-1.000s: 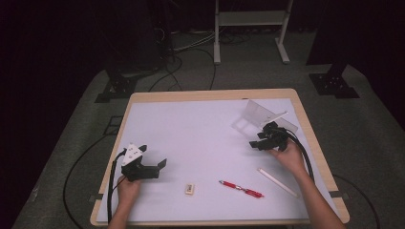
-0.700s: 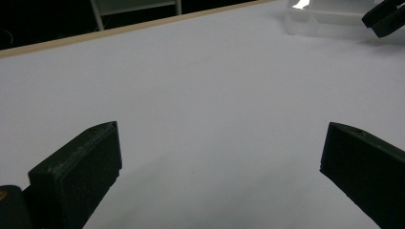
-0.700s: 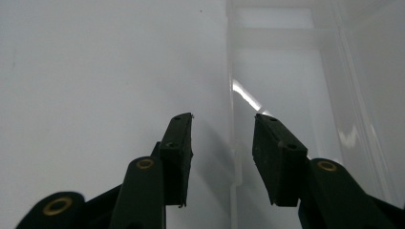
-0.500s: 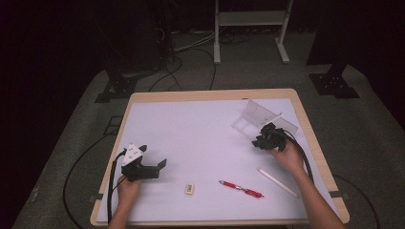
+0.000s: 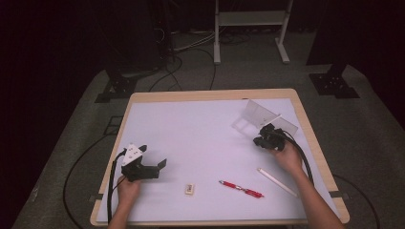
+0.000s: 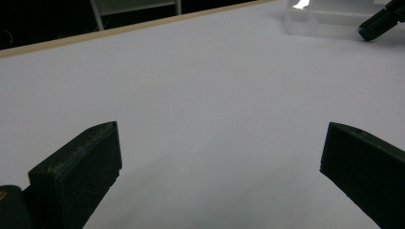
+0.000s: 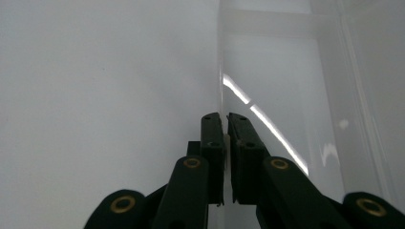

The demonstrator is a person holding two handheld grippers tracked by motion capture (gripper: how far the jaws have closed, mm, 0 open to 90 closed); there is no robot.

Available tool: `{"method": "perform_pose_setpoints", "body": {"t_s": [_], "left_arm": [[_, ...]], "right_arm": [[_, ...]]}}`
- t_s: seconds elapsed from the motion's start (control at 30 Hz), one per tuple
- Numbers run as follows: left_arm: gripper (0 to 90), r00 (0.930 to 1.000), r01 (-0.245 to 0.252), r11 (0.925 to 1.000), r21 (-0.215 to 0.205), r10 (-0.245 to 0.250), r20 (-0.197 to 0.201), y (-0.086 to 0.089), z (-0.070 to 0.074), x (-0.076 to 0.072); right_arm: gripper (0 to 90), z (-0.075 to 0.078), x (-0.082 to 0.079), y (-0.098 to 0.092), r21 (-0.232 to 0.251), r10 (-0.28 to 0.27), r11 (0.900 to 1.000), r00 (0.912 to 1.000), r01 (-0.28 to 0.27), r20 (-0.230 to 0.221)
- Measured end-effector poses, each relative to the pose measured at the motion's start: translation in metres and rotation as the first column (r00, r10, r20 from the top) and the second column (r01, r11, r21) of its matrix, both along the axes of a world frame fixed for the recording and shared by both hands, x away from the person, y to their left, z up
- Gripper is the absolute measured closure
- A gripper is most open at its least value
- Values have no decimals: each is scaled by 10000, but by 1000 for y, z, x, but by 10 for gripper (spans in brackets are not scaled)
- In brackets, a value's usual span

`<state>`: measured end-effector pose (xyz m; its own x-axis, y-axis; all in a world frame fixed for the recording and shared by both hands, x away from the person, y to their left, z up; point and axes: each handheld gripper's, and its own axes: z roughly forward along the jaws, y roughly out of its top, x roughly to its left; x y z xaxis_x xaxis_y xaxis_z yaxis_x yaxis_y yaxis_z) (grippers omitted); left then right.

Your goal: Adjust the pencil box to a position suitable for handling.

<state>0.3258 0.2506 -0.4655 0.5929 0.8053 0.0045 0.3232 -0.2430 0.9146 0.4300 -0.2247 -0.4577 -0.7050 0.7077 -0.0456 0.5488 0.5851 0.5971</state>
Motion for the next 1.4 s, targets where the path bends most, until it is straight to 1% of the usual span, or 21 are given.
{"method": "perform_pose_setpoints", "body": {"t_s": [0.1,0.37,0.53,0.57,0.6,0.63,0.67,0.77,0.83,0.9,0.93,0.97,1.0,1.17,1.2,1.23,1.27,1.3,1.33,1.37,1.4], "left_arm": [[0,10000,-1,10000,3,1,-3,0,0,0],[0,10000,-13,10000,-29,13,3,0,0,0],[0,10000,-7,10000,-14,7,5,0,0,0],[0,10000,-5,10000,-16,5,3,0,0,0],[0,10000,-5,10000,-16,5,3,0,0,0],[0,10000,-8,10000,-21,8,-8,0,0,1],[0,10000,-8,10000,-21,8,-8,0,0,1],[0,10000,-10,10000,-18,10,2,0,0,0],[0,10000,-9,10000,-17,9,3,0,0,0],[0,10000,-17,10000,-15,17,-2,0,0,1],[0,10000,-17,10000,-15,17,-2,0,0,1],[0,10000,-23,10000,-11,23,-9,0,0,1],[0,10000,-26,10000,-16,26,-20,0,0,1],[0,10000,-33,10000,-15,33,-29,0,0,1],[0,10000,-33,10000,-15,33,-29,0,0,1],[0,10000,-39,10000,-11,39,-27,0,0,1],[0,10000,-39,10000,-11,39,-27,0,0,1],[0,10000,-37,10000,-18,37,-31,0,0,1],[0,10000,-37,10000,-18,37,-31,0,0,1],[0,10000,-35,10000,-21,35,-32,1,0,1],[0,10000,-35,10000,-21,35,-32,1,0,1]], "right_arm": [[847,0,0,1,-123,92,9999,9999,-90,137],[854,0,-1,2,-276,190,9995,9995,-183,254],[862,1,-3,5,-545,339,9980,9981,-311,521],[862,2,-4,6,-681,376,9971,9974,-333,622],[862,2,-4,6,-681,376,9971,9974,-333,622],[866,5,-6,6,-720,416,9967,9964,-362,745],[866,5,-6,6,-720,416,9967,9964,-362,745],[866,15,-9,5,-608,439,9975,9927,-372,1122],[866,17,-10,4,-569,456,9976,9921,-391,1171],[867,24,-15,2,-356,583,9979,9905,-542,1249],[867,24,-15,2,-356,583,9979,9905,-542,1249],[866,28,-19,2,-140,741,9972,9888,-728,1298],[866,31,-20,3,-81,851,9964,9873,-847,1338],[865,39,-31,12,4,1435,9894,9803,-1450,1360],[865,39,-31,12,4,1435,9894,9803,-1450,1360],[864,43,-35,18,-2,1791,9836,9750,-1806,1315],[864,43,-35,18,-2,1791,9836,9750,-1806,1315],[865,46,-41,25,-120,2060,9784,9694,-2063,1337],[865,46,-41,25,-120,2060,9784,9694,-2063,1337],[865,49,-45,32,-136,2430,9698,9605,-2434,1356],[865,49,-45,32,-136,2430,9698,9605,-2434,1356]]}}
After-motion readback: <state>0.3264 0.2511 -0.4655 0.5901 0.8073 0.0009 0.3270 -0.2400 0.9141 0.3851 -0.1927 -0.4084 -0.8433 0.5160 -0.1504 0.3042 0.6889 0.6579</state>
